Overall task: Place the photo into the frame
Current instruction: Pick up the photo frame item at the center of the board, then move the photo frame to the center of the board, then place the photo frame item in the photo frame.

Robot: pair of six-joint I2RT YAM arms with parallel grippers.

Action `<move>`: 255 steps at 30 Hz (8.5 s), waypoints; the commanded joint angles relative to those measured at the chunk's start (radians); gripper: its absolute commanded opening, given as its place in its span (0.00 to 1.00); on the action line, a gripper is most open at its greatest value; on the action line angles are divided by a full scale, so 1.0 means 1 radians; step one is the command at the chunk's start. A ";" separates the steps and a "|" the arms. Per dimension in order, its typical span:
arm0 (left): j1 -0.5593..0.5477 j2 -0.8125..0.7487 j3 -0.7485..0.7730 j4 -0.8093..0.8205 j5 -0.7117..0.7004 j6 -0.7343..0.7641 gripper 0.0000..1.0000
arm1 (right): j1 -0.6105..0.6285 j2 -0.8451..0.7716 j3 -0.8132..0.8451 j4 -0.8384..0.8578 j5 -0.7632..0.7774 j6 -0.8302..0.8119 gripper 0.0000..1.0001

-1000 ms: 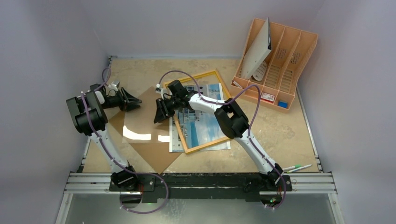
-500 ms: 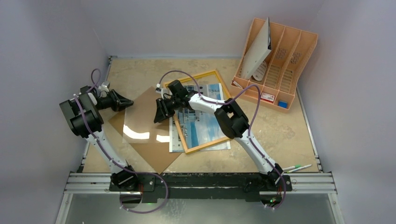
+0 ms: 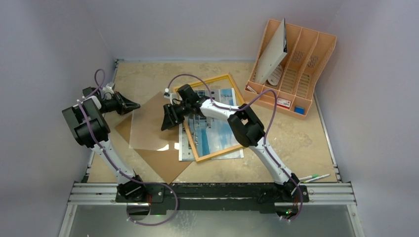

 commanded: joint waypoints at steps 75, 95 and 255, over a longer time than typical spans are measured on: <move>-0.075 -0.766 0.248 0.305 -0.286 -0.526 0.00 | -0.086 -0.866 -0.771 0.180 0.524 -0.043 0.78; -0.250 -0.642 0.262 1.046 -0.134 -1.151 0.00 | -0.459 -1.078 -0.635 0.538 0.315 0.395 0.99; -0.420 -0.572 -0.732 0.523 -0.538 -0.440 0.46 | -0.498 -0.858 -1.246 0.984 -0.217 0.625 0.00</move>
